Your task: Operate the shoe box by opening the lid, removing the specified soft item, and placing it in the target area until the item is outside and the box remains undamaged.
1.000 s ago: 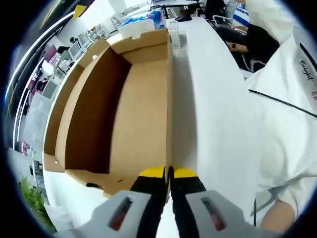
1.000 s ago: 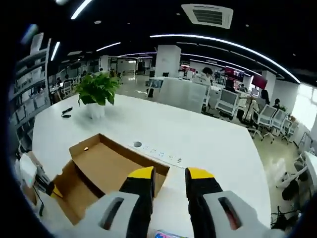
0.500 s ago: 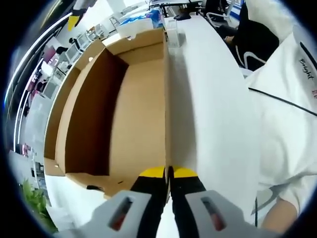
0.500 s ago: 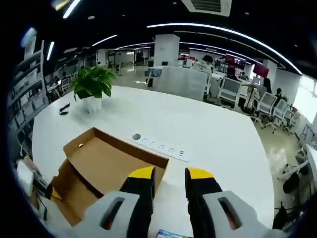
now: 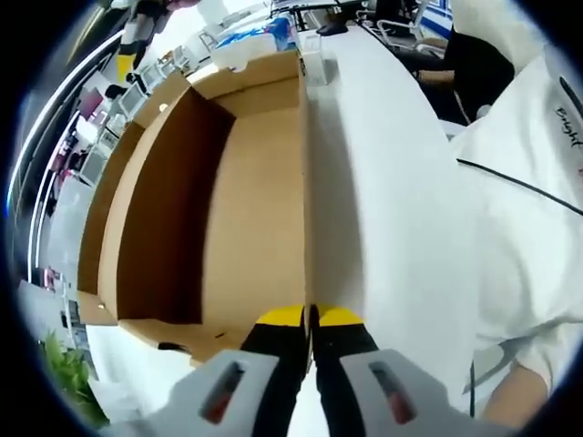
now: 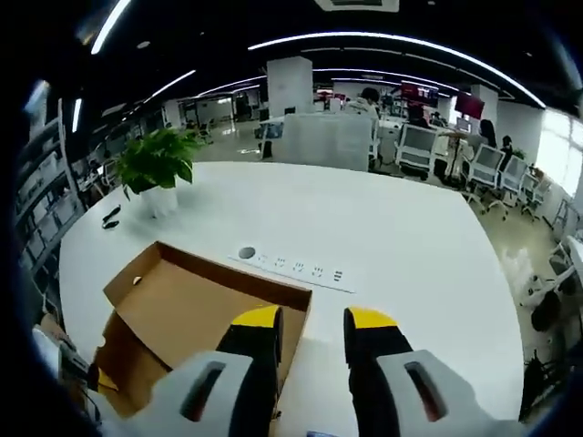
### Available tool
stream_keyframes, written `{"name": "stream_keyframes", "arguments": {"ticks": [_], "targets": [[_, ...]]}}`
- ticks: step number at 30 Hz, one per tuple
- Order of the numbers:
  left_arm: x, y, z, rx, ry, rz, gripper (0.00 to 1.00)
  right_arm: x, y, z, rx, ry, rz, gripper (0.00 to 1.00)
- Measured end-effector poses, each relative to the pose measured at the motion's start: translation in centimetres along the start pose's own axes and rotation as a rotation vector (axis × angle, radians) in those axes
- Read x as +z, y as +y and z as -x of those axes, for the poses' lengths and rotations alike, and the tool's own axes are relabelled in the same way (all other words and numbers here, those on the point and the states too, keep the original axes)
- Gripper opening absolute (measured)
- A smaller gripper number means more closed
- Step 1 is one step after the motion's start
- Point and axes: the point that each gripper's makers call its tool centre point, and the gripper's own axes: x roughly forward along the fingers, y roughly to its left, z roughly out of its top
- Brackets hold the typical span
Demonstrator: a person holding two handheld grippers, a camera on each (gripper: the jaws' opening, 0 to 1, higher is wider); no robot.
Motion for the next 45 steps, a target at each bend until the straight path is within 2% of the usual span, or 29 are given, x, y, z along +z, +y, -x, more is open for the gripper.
{"name": "stream_keyframes", "arguments": {"ticks": [4, 6, 8, 12, 15, 16, 17, 18, 20, 22, 24, 26, 29, 30, 32, 34, 36, 38, 43, 45], "targets": [[0.0, 0.1, 0.0, -0.005, -0.003, -0.003, 0.01, -0.6, 1.1, -1.1, -0.023, 0.01, 0.017, 0.25], [0.0, 0.1, 0.0, -0.008, -0.002, -0.001, 0.01, -0.5, 1.1, -1.7, -0.034, 0.015, 0.027, 0.25], [0.0, 0.1, 0.0, -0.008, 0.0, -0.002, 0.01, -0.9, 0.2, -2.0, -0.077, 0.039, 0.083, 0.26], [0.0, -0.1, -0.1, -0.002, -0.002, -0.008, 0.01, -2.5, 0.1, -2.6, -0.096, 0.083, 0.089, 0.24], [-0.2, -0.2, -0.7, -0.001, -0.003, -0.017, 0.01, -2.6, -0.2, -3.0, -0.105, 0.098, 0.097, 0.22], [-0.1, 0.0, -0.5, 0.008, -0.022, -0.073, 0.02, -2.6, -0.2, -3.0, -0.103, 0.101, 0.096, 0.22], [-0.9, 0.0, -0.3, 0.017, 0.01, -0.029, 0.02, -2.6, -0.2, -3.3, -0.099, 0.107, 0.094, 0.22], [-0.9, -0.1, -0.3, 0.015, 0.011, -0.021, 0.02, -2.5, -0.1, -3.3, -0.09, 0.103, 0.086, 0.22], [-0.7, 0.1, -0.3, 0.034, 0.014, -0.084, 0.03, -2.0, 0.5, -3.9, -0.044, 0.085, 0.043, 0.23], [-0.8, 0.1, -0.3, 0.02, 0.009, -0.046, 0.03, -2.3, 1.2, -4.2, -0.013, 0.091, 0.012, 0.24], [-0.7, 0.4, -0.3, 0.04, 0.027, -0.083, 0.06, -2.3, 1.3, -4.6, -0.019, 0.097, 0.029, 0.24], [-0.4, 0.3, -0.2, 0.023, 0.018, -0.059, 0.07, -2.7, 1.5, -4.7, -0.046, 0.113, 0.083, 0.24], [-0.3, 0.1, -0.2, 0.01, 0.012, -0.041, 0.06, -3.0, 1.7, -5.7, -0.022, 0.126, 0.062, 0.26], [-0.3, 0.1, -0.3, 0.008, 0.012, -0.043, 0.05, -3.4, 2.0, -6.3, -0.009, 0.134, 0.032, 0.27], [-0.3, -0.4, -0.4, 0.005, 0.018, -0.069, 0.04, -4.3, 2.3, -7.0, -0.002, 0.158, 0.029, 0.28], [-0.3, -0.4, -0.3, 0.011, 0.018, -0.071, 0.04, -4.8, 2.4, -7.4, -0.02, 0.168, 0.047, 0.28], [-0.3, -0.4, -0.3, 0.015, 0.017, -0.067, 0.04, -5.0, 1.8, -7.8, -0.073, 0.181, 0.092, 0.26], [-0.3, -0.3, -0.3, 0.015, 0.016, -0.076, 0.04, -5.3, 1.6, -8.0, -0.068, 0.207, 0.082, 0.25], [-0.3, -0.4, -0.3, 0.017, 0.016, -0.086, 0.04, -5.2, 1.0, -8.3, -0.078, 0.218, 0.056, 0.24], [-0.3, -0.4, -0.3, 0.02, 0.018, -0.086, 0.04, -5.2, 1.3, -8.2, -0.077, 0.206, 0.041, 0.22]]}}
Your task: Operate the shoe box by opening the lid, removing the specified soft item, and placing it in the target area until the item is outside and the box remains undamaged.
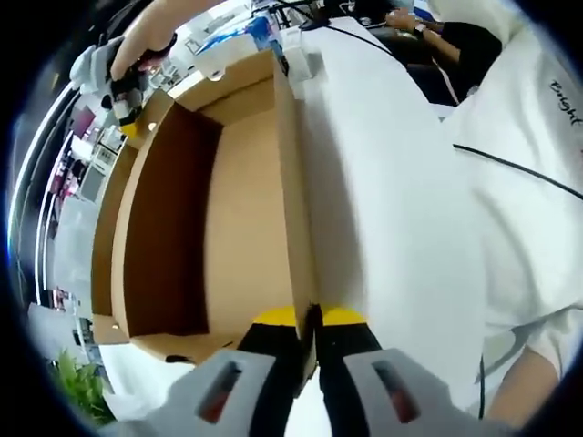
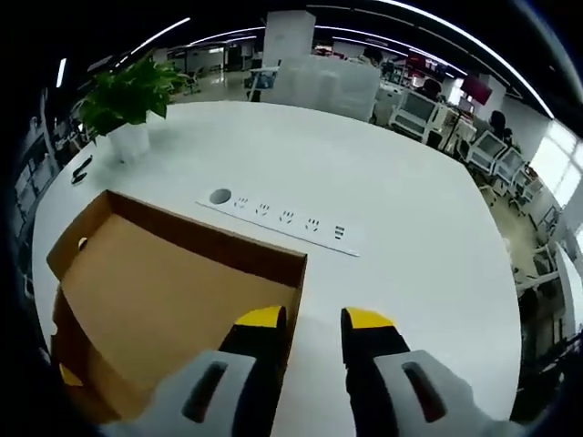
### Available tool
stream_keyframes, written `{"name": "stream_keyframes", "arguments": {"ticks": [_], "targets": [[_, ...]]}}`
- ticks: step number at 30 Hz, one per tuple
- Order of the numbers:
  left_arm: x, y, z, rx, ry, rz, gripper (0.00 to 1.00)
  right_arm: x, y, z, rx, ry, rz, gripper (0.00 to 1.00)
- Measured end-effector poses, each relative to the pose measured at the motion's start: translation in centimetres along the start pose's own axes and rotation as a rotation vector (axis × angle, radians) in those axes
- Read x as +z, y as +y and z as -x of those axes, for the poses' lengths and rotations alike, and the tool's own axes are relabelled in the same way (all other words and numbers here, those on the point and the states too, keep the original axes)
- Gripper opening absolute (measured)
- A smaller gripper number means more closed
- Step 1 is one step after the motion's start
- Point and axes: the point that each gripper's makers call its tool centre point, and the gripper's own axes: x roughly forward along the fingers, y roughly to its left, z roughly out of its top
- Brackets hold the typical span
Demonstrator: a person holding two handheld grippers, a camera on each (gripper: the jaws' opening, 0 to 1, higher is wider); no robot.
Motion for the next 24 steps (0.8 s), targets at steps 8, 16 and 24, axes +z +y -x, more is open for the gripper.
{"name": "stream_keyframes", "arguments": {"ticks": [8, 16, 24], "targets": [[0.0, 0.0, 0.0, -0.001, -0.007, -0.003, 0.04, -0.4, 0.9, -1.1, 0.017, 0.013, 0.012, 0.2], [0.0, -0.1, 0.0, 0.007, -0.001, -0.05, 0.04, -1.3, 1.9, -1.5, 0.048, 0.027, 0.016, 0.15], [0.1, 0.2, -0.1, -0.012, -0.006, 0.018, 0.04, -0.8, 1.6, 0.1, 0.016, -0.092, -0.031, 0.03]]}}
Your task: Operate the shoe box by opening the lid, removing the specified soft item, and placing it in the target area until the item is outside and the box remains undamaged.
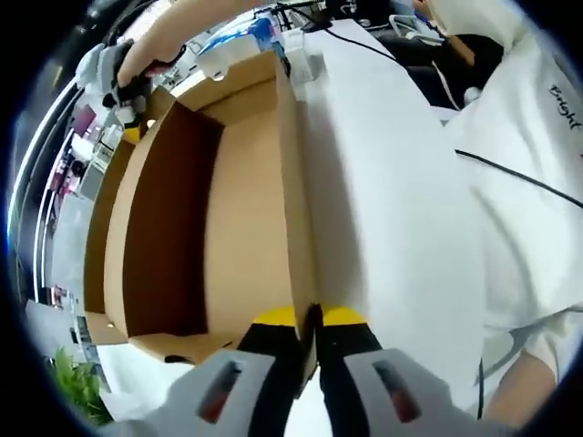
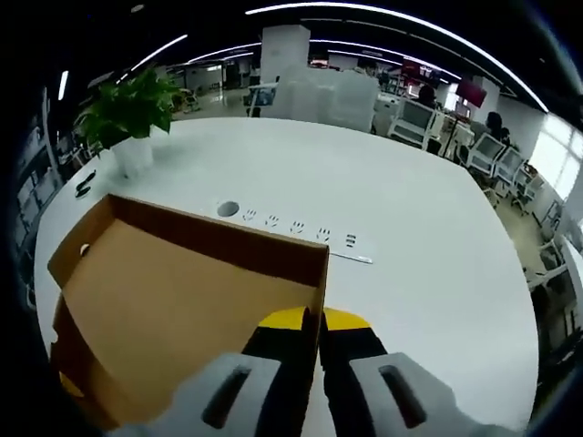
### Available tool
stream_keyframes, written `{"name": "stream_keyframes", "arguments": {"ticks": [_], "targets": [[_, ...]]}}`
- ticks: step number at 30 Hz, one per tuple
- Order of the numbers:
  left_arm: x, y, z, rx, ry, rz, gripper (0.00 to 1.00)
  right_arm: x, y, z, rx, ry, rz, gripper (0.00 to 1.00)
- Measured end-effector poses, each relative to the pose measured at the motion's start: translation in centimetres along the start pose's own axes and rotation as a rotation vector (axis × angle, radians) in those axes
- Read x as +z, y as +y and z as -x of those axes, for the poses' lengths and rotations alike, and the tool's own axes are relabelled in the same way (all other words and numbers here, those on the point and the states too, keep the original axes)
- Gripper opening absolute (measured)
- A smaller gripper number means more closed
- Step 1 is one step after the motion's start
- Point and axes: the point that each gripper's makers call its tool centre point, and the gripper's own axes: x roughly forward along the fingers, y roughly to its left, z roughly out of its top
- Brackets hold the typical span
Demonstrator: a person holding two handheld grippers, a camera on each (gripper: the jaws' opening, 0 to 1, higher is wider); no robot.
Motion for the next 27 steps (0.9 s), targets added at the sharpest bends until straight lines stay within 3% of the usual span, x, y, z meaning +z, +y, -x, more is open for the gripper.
{"name": "stream_keyframes", "arguments": {"ticks": [4, 7, 10, 16, 18, 20, 21, 23, 25, 27], "targets": [[0.1, 0.4, -0.1, 0.009, 0.0, 0.016, 0.05, 1.2, -0.9, 0.3, -0.012, -0.09, -0.071, 0.02], [0.1, 0.3, -0.2, 0.008, 0.002, 0.026, 0.04, 1.2, -1.0, 1.2, -0.009, -0.105, -0.067, 0.01], [0.1, 0.5, -0.3, 0.015, 0.01, 0.033, 0.04, 1.8, -1.1, 2.3, -0.025, -0.178, -0.042, 0.01], [0.1, 0.6, -0.4, 0.017, 0.021, 0.03, 0.03, 2.5, -1.6, 4.2, -0.071, -0.257, -0.01, 0.02], [0.0, 0.8, -0.4, 0.023, 0.023, 0.033, 0.02, 3.8, -1.7, 4.9, -0.065, -0.334, -0.026, 0.02], [-0.1, 0.8, -0.5, 0.024, 0.027, 0.042, 0.02, 3.8, -1.7, 6.0, -0.08, -0.387, -0.077, 0.01], [-0.1, 0.9, -0.5, 0.027, 0.031, 0.041, 0.02, 4.1, -1.6, 6.2, -0.117, -0.394, 0.035, 0.02], [-0.2, 0.9, -0.5, 0.025, 0.037, 0.033, 0.02, 5.0, -1.8, 6.1, -0.149, -0.408, 0.082, 0.02], [-0.2, 1.0, -0.5, 0.029, 0.048, 0.03, 0.02, 5.5, -1.6, 6.6, -0.13, -0.452, 0.055, 0.02], [-0.4, 1.3, -0.5, 0.042, 0.056, 0.037, 0.01, 5.8, -1.5, 7.6, -0.083, -0.512, -0.038, 0.01]]}}
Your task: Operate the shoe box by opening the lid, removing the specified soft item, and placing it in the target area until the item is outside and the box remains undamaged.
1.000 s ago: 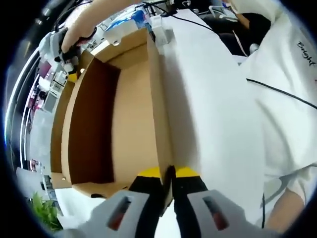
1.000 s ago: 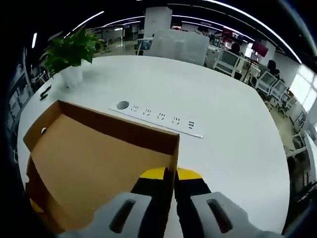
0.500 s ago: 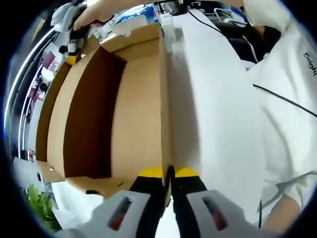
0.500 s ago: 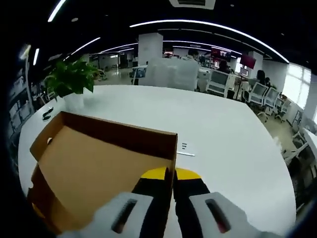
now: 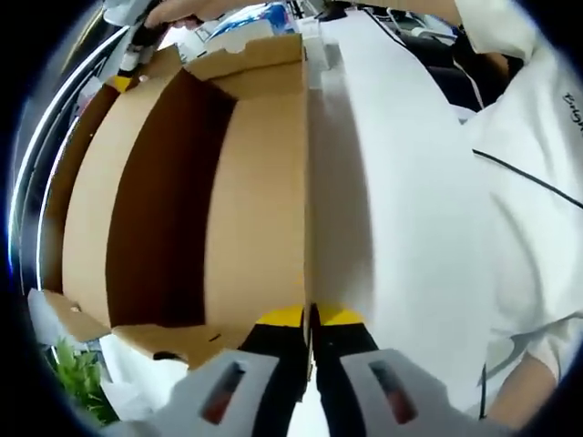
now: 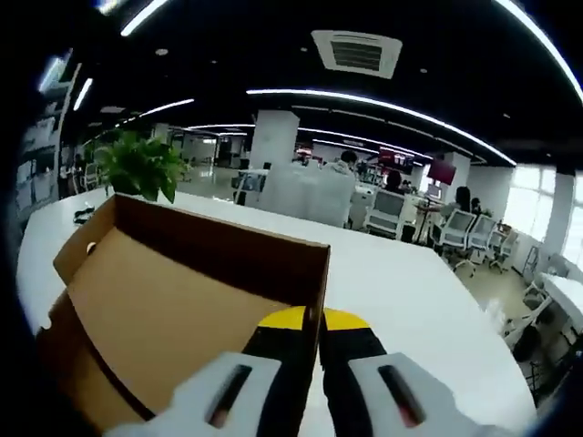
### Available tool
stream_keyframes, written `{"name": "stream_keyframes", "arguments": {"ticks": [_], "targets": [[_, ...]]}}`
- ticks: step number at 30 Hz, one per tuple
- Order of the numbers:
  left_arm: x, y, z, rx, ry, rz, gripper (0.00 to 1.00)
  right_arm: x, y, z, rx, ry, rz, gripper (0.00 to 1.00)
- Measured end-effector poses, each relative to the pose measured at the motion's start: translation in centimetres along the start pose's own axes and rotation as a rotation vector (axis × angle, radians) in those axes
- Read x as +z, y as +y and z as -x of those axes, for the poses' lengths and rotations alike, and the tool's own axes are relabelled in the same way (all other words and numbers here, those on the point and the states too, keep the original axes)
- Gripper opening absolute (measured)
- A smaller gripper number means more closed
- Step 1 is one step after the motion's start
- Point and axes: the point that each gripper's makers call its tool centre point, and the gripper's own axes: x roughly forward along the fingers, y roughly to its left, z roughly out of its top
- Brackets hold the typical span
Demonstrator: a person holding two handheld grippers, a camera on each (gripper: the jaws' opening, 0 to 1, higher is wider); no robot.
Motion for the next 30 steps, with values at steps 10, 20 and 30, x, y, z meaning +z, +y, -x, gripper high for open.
{"name": "stream_keyframes", "arguments": {"ticks": [10, 20, 30], "targets": [[-0.4, 0.4, 0.0, 0.001, 0.01, 0.049, 0.02, 2.1, -0.6, 3.7, -0.007, -0.183, -0.041, 0.01], [-0.3, 1.0, -0.1, 0.012, 0.017, 0.092, 0.03, 3.5, 1.2, 7.0, 0.003, -0.294, -0.057, 0.0], [-0.2, 1.1, -0.1, 0.024, 0.006, 0.075, 0.03, 3.1, 1.0, 8.6, 0.004, -0.338, -0.07, 0.0]]}}
